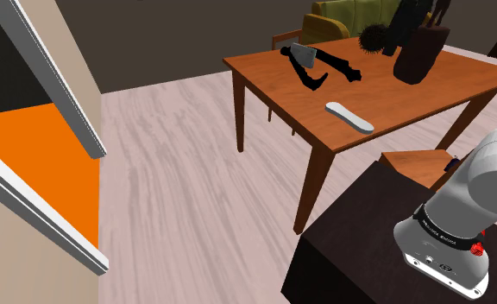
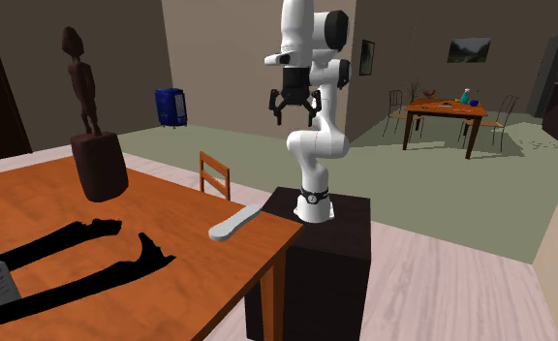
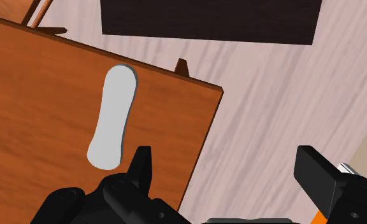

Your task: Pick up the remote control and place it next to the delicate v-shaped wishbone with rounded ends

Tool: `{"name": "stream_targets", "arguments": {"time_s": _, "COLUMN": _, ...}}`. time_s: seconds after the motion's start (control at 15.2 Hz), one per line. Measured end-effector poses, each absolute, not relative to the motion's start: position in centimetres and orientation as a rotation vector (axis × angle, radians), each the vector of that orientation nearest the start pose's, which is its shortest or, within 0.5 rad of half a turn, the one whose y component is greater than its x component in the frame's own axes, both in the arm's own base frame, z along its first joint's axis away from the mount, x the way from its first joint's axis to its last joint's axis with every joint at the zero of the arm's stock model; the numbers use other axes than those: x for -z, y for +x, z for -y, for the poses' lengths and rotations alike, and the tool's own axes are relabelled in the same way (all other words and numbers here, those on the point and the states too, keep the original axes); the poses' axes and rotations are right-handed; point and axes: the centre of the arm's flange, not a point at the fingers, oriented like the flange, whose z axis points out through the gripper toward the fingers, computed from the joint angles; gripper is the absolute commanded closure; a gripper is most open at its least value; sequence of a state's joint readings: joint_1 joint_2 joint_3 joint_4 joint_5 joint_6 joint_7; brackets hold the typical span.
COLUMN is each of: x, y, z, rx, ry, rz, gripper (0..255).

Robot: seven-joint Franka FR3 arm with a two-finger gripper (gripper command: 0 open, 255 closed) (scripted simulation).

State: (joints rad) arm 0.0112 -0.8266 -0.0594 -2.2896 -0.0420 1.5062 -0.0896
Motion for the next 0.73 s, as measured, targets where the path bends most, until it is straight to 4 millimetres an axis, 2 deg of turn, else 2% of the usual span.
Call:
{"name": "stream_targets", "arguments": {"time_s": 0.07, "x": -62.7, "y": 28.8, "z": 2.6, "rx": 0.066, "ry": -3.140, "rz": 0.088, "gripper": 0}}
{"name": "stream_targets", "arguments": {"time_s": 0.2, "x": -61.4, "y": 29.5, "z": 3.2, "rx": 0.062, "ry": -3.142, "rz": 0.069, "gripper": 0}}
{"name": "stream_targets", "arguments": {"time_s": 0.73, "x": -53.3, "y": 33.5, "z": 8.1, "rx": 0.042, "ry": -3.148, "rz": -0.047, "gripper": 0}}
